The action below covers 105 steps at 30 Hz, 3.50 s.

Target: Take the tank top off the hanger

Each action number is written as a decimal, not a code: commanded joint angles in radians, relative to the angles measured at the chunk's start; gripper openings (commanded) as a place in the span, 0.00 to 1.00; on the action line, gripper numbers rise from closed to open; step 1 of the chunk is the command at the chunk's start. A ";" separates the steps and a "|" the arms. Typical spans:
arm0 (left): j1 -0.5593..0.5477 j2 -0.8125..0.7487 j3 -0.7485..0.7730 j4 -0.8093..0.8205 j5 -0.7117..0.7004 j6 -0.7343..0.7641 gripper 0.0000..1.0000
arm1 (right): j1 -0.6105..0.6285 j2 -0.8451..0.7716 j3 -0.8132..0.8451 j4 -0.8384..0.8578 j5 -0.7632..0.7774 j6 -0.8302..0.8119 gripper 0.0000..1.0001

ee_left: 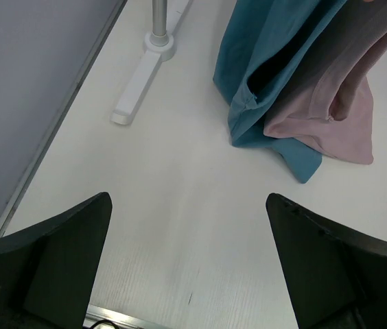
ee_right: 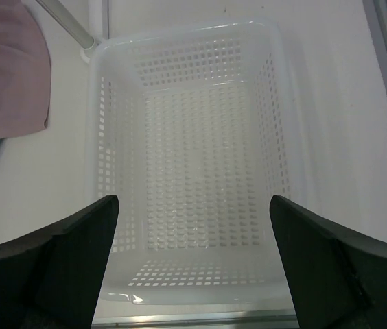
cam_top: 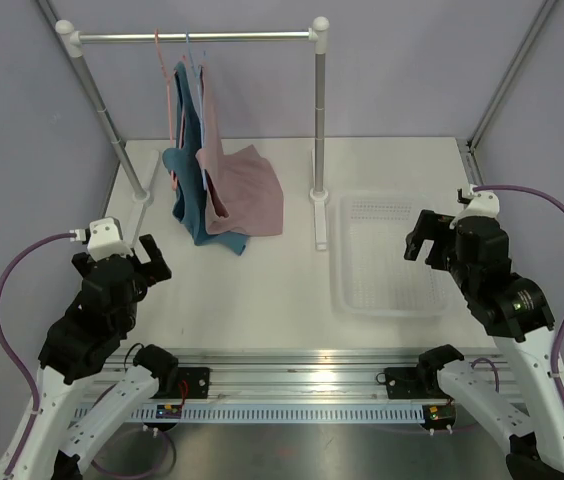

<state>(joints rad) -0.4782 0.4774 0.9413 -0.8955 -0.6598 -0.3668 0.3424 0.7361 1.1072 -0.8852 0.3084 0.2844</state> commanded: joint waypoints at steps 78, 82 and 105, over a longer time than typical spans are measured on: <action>0.118 1.229 1.479 -0.023 0.427 0.243 0.00 | 0.010 -0.035 -0.104 0.289 -0.528 -0.004 0.98; 0.072 1.192 1.472 -0.075 0.424 0.215 0.00 | 0.010 -0.032 -0.098 0.307 -0.534 0.009 0.98; -0.042 0.221 0.311 0.018 0.899 0.014 0.00 | 0.196 0.506 0.025 1.011 -0.838 0.312 0.97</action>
<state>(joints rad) -0.5163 0.7525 1.2972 -0.9543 0.1555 -0.3408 0.4538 1.1912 1.0519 -0.0006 -0.6144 0.5991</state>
